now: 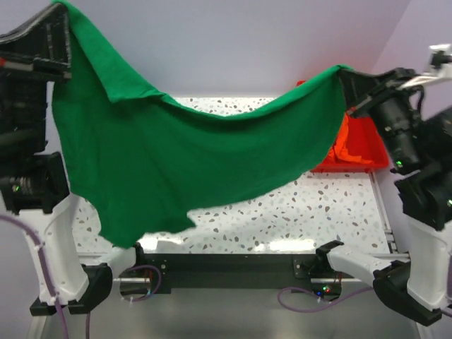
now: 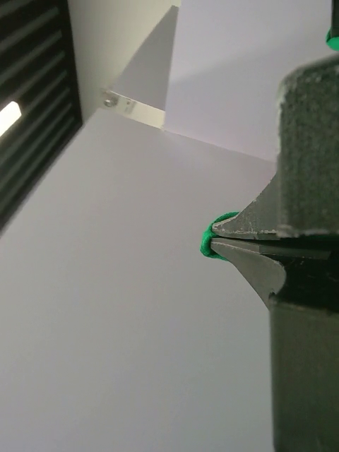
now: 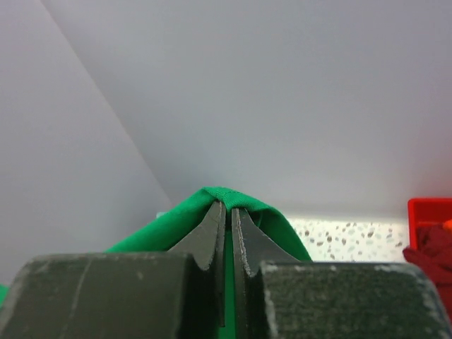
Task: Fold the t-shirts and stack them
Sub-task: Flatten the tshirt out
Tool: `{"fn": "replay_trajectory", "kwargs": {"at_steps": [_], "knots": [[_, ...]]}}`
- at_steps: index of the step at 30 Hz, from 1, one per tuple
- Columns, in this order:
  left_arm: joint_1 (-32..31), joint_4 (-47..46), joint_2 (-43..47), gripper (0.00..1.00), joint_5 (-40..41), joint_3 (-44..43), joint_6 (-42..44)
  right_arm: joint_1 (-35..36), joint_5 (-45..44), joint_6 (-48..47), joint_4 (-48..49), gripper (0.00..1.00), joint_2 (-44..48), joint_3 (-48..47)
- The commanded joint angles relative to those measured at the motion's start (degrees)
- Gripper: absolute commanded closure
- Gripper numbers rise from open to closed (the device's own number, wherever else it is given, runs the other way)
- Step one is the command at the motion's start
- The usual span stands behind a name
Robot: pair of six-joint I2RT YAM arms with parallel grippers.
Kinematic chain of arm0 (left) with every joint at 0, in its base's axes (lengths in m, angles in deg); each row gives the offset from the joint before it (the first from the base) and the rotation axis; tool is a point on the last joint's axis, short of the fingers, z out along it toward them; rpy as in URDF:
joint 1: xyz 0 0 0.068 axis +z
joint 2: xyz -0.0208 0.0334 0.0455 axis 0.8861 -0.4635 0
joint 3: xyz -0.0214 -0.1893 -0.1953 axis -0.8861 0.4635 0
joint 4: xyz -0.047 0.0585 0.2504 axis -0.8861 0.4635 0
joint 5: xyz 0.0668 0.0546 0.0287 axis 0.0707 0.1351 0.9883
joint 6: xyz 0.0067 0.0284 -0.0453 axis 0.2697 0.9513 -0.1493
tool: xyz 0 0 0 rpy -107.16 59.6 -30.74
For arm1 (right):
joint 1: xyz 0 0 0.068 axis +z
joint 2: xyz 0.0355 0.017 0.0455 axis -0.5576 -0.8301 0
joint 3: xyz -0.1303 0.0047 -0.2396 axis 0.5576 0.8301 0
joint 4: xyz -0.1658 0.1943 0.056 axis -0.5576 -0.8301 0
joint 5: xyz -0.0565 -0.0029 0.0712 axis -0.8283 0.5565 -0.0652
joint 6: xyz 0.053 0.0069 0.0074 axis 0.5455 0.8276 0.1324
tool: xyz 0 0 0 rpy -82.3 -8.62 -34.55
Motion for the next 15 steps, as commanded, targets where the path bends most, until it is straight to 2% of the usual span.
{"fn": "replay_trajectory", "kwargs": {"at_steps": [1, 4, 7, 11, 15], "knots": [[-0.1, -1.4, -7.4, 1.0, -4.9, 7.8, -3.6, 0.1, 2.5, 3.0, 2.7, 1.0, -4.8, 6.6], [-2.0, -1.4, -10.8, 1.0, -5.6, 13.3, -1.2, -0.1, 0.6, 3.1, 4.7, 1.0, -7.9, 12.6], [-4.1, -3.1, -14.9, 1.0, -6.3, 16.3, 0.5, -2.2, 0.0, 2.5, 4.3, 1.0, -12.2, 13.1], [-6.2, 0.5, -20.6, 1.0, -6.9, 15.2, 2.8, -5.6, 2.3, 2.9, 3.2, 1.0, -17.0, 11.9], [-6.4, 3.6, -22.2, 1.0, -6.6, 11.8, 4.3, -6.7, 2.6, 2.4, 1.8, 1.0, -19.0, 10.2]]}}
